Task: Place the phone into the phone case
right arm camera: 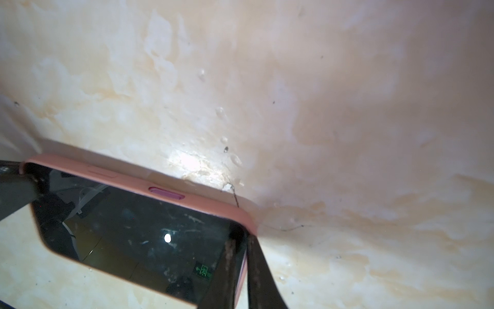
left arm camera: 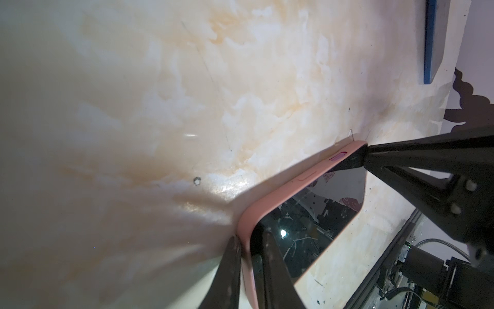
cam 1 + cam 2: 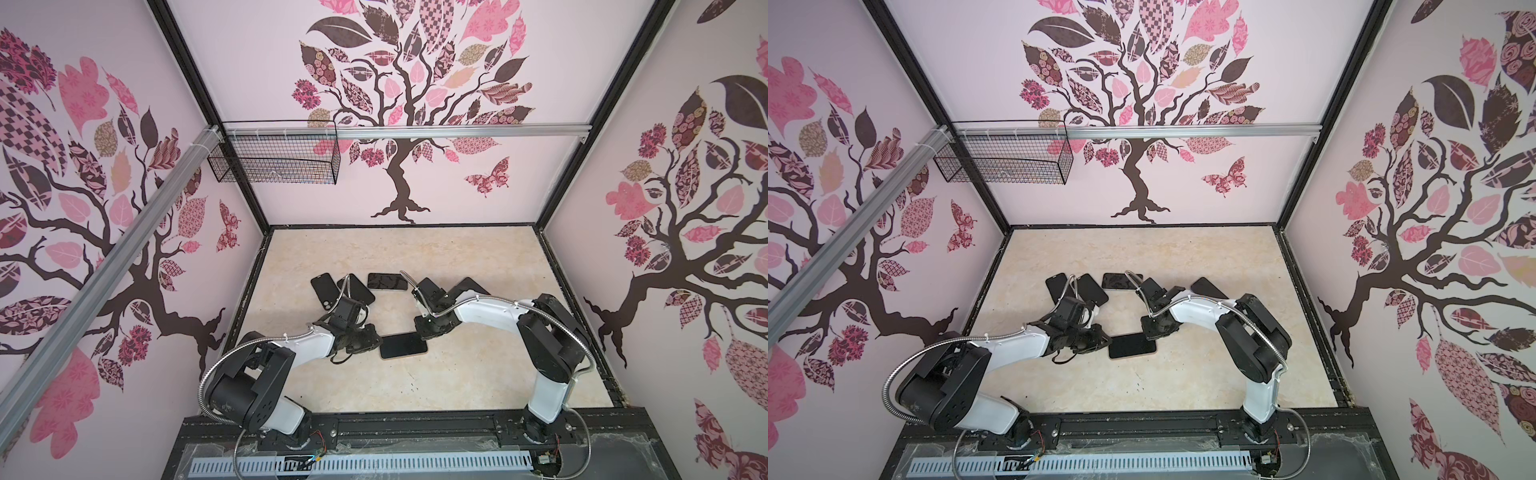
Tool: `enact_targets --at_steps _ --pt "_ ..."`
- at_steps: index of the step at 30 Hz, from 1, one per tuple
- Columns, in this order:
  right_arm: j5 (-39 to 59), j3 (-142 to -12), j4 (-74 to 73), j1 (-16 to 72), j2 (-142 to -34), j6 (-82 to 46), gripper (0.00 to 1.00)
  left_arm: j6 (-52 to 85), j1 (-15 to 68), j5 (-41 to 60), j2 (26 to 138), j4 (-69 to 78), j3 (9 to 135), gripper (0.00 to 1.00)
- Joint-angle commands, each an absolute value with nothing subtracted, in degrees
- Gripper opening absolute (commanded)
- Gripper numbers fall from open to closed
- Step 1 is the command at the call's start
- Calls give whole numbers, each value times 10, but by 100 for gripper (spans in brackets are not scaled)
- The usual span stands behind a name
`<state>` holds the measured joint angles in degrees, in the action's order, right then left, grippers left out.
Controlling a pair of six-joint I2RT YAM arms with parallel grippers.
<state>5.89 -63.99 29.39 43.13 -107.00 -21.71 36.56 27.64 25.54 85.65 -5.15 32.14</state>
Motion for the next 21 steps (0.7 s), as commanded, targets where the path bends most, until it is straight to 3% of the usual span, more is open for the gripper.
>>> enact_targets --at_steps 1,21 --pt "73 -551 162 484 -1307 -205 14 358 305 251 889 -11 302 16" --pt "24 -606 269 485 -1227 -133 23 338 305 188 860 -89 317 21"
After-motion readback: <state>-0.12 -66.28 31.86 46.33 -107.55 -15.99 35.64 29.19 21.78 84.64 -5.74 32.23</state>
